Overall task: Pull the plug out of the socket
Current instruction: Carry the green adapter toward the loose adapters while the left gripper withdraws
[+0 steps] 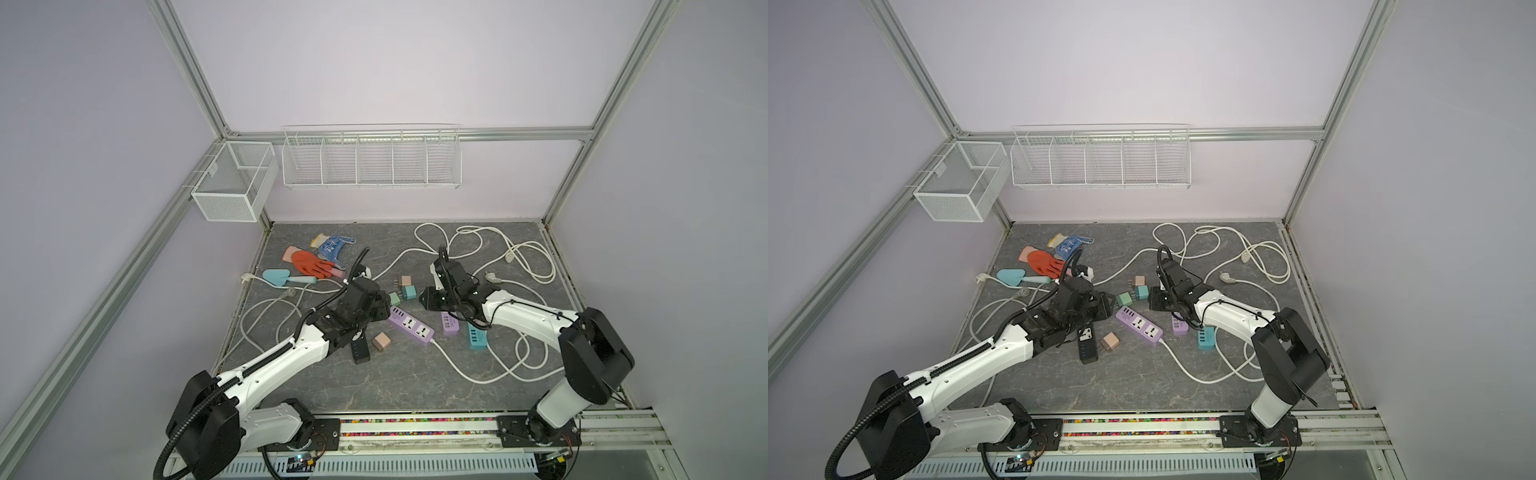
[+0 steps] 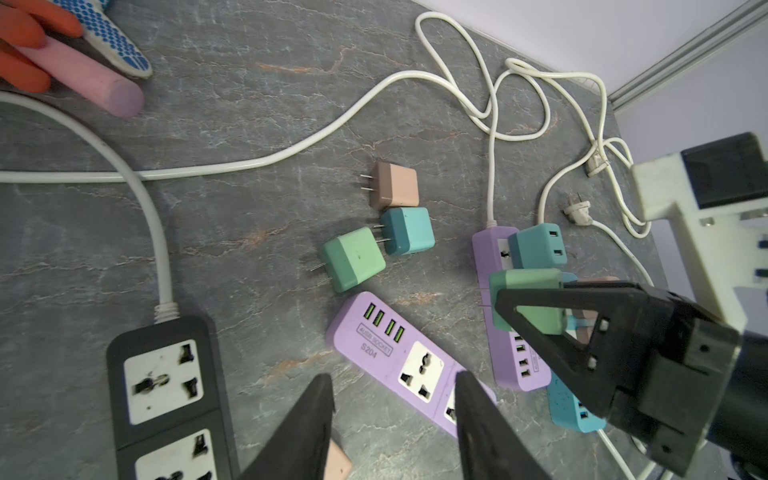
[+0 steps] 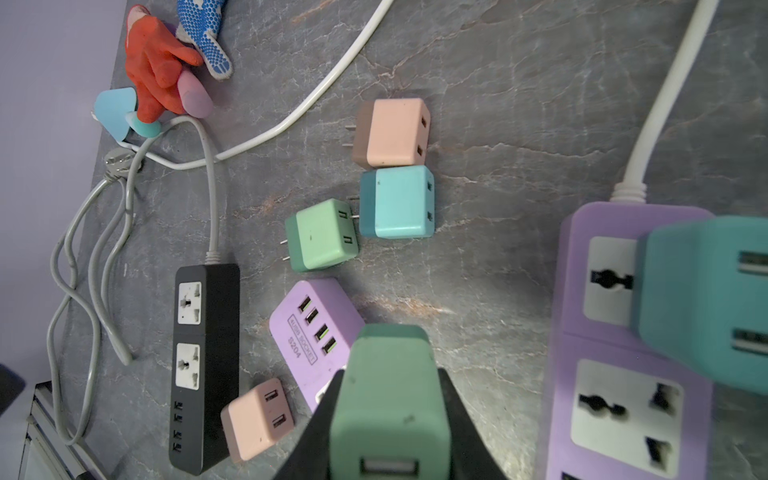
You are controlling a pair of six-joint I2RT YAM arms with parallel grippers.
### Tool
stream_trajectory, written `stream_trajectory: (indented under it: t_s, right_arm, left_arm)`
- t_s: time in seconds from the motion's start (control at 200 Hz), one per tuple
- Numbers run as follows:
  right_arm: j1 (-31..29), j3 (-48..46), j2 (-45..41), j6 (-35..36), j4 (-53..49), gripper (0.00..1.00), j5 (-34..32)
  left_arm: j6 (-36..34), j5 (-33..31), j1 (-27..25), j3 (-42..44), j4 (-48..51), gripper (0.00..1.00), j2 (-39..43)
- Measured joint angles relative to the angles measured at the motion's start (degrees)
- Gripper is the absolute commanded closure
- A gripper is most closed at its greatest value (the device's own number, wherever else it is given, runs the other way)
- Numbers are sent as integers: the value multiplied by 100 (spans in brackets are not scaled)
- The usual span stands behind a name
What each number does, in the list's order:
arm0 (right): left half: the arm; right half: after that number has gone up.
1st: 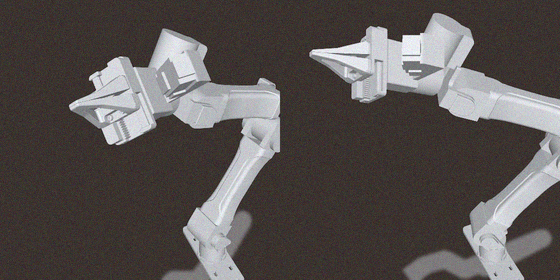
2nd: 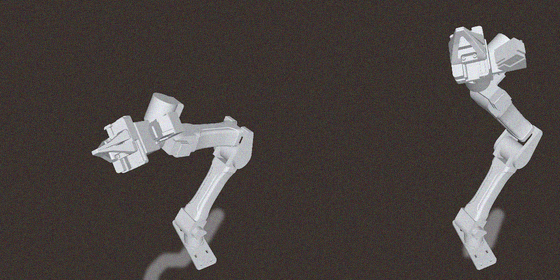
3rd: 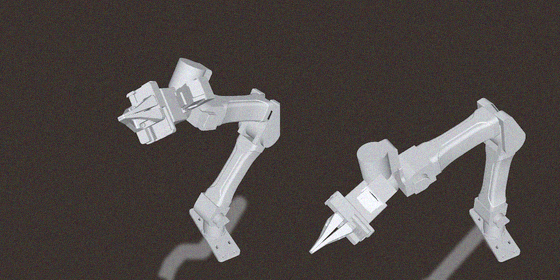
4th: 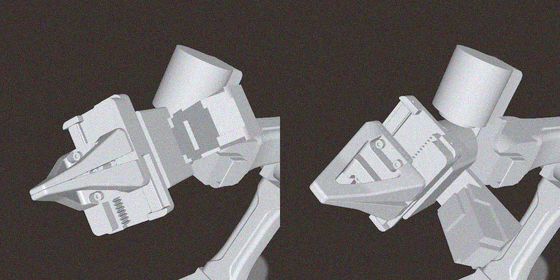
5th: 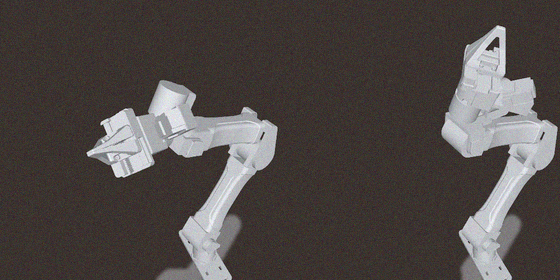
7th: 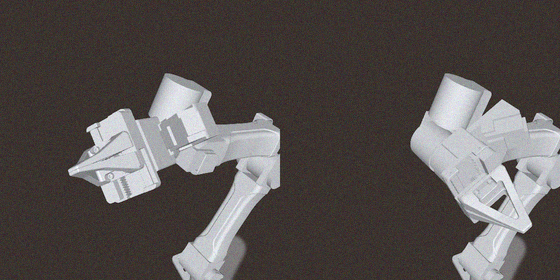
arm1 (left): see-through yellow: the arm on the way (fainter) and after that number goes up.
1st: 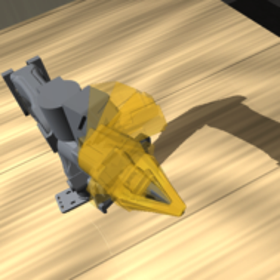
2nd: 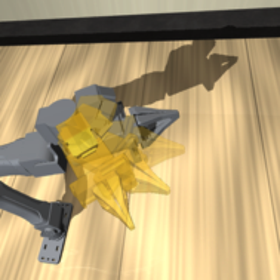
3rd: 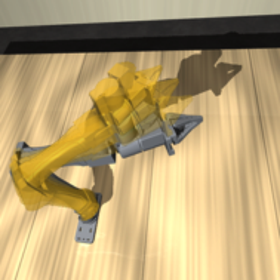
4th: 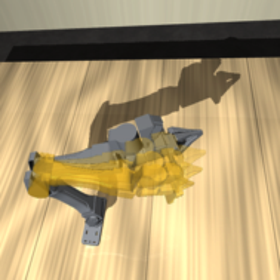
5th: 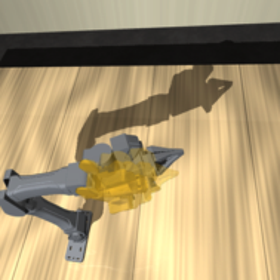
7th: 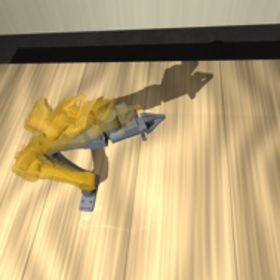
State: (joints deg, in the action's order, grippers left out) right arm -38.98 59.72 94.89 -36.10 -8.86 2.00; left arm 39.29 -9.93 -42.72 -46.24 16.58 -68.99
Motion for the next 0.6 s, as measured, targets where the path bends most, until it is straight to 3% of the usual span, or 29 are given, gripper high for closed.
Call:
stream_trajectory:
  t_s: [0.6]
  right_arm:
    - [-105,568,1198,-302,667,93,258]
  left_arm:
    - [120,-343,101,188,22,43,291]
